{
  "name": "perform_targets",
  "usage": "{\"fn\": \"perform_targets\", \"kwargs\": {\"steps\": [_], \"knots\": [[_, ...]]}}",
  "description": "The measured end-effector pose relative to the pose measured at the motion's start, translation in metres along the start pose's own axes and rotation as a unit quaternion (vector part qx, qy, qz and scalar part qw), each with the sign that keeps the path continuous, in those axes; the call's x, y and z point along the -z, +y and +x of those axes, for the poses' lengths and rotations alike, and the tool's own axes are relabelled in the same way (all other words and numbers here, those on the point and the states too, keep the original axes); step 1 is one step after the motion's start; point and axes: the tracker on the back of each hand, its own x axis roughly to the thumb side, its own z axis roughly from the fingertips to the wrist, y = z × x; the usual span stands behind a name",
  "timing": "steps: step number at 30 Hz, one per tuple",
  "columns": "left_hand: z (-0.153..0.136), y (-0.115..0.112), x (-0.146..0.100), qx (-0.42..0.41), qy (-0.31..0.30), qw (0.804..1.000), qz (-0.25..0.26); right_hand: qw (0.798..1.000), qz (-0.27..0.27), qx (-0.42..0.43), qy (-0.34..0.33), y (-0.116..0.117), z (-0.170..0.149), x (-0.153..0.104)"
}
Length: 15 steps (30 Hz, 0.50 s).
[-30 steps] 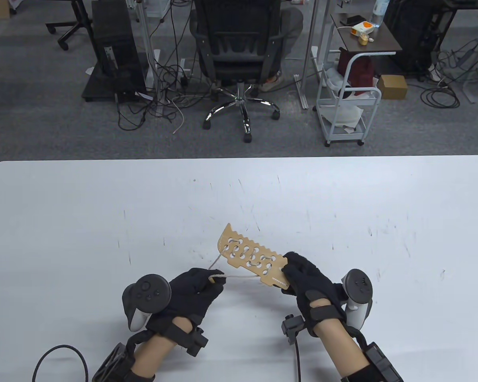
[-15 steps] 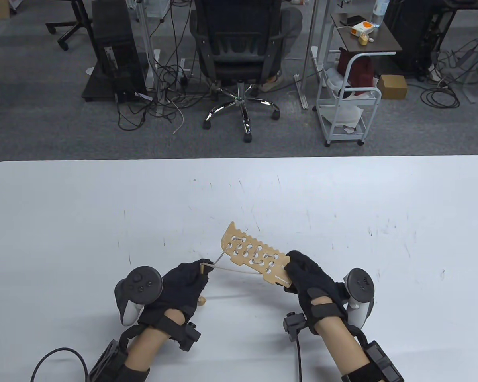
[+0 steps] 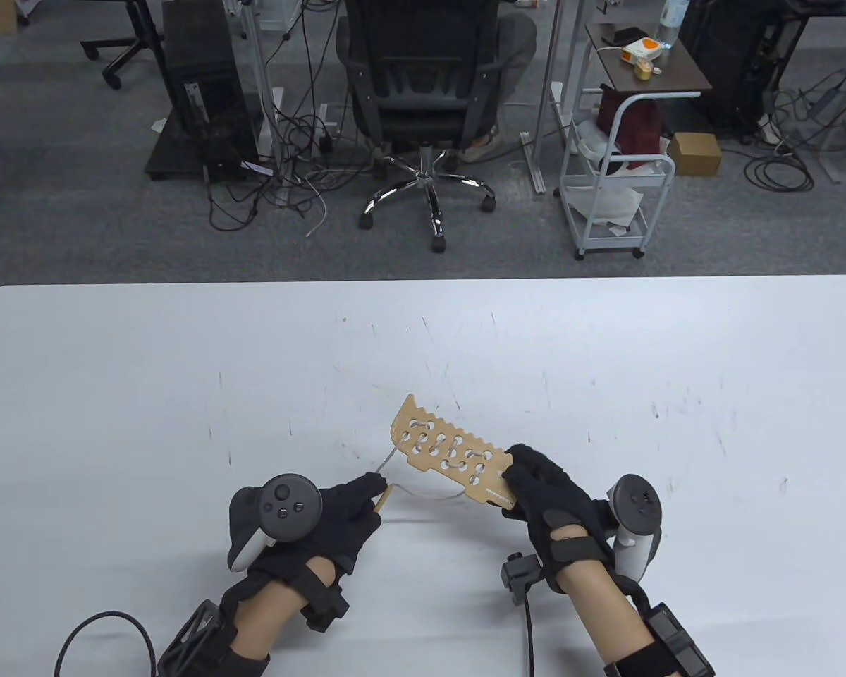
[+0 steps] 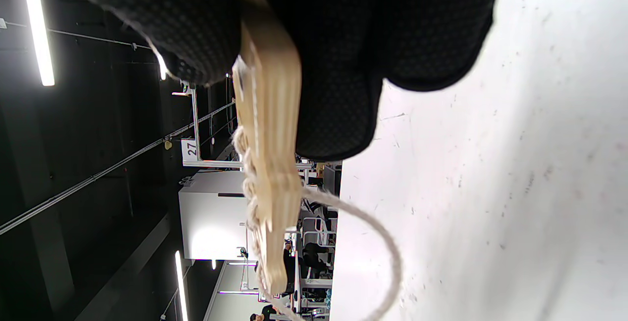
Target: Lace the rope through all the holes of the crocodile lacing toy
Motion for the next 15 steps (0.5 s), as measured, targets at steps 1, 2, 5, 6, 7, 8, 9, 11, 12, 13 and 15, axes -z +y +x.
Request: {"fn": "perform_targets", "kwargs": {"steps": [1, 2, 5, 6, 7, 8, 9, 11, 12, 13, 15], "knots": [[0.0, -0.001, 0.0, 0.008, -0.001, 1.0, -0.002, 1.0, 0.0, 0.0, 0.0, 0.0, 0.0, 0.0], [0.001, -0.003, 0.001, 0.021, -0.003, 1.0, -0.01, 1.0, 0.0, -0.001, 0.0, 0.0, 0.0, 0.0], [0.003, -0.012, 0.003, 0.056, -0.007, 0.998, -0.041, 1.0, 0.002, -0.01, -0.001, 0.002, -0.001, 0.0], [0.003, -0.015, 0.003, 0.068, -0.008, 0.996, -0.054, 1.0, 0.003, -0.015, -0.002, 0.002, -0.002, 0.0], [0.004, -0.021, 0.004, 0.091, -0.008, 0.993, -0.072, 1.0, 0.004, -0.021, -0.004, 0.003, -0.002, 0.0], [0.005, -0.024, 0.005, 0.109, -0.009, 0.99, -0.084, 1.0, 0.005, -0.027, -0.006, 0.004, -0.002, 0.001], [0.006, -0.029, 0.005, 0.129, -0.008, 0.987, -0.099, 0.999, 0.005, -0.032, -0.008, 0.004, -0.002, 0.001], [0.007, -0.037, 0.006, 0.154, -0.006, 0.981, -0.12, 0.999, 0.007, -0.036, -0.01, 0.005, -0.001, 0.0], [0.008, -0.041, 0.007, 0.165, -0.005, 0.977, -0.133, 0.999, 0.007, -0.036, -0.01, 0.005, -0.001, 0.001], [0.009, -0.044, 0.007, 0.171, -0.005, 0.975, -0.14, 0.999, 0.008, -0.036, -0.01, 0.005, -0.002, 0.001], [0.01, -0.05, 0.008, 0.193, -0.005, 0.969, -0.156, 0.999, 0.01, -0.037, -0.011, 0.006, -0.002, 0.001]]}}
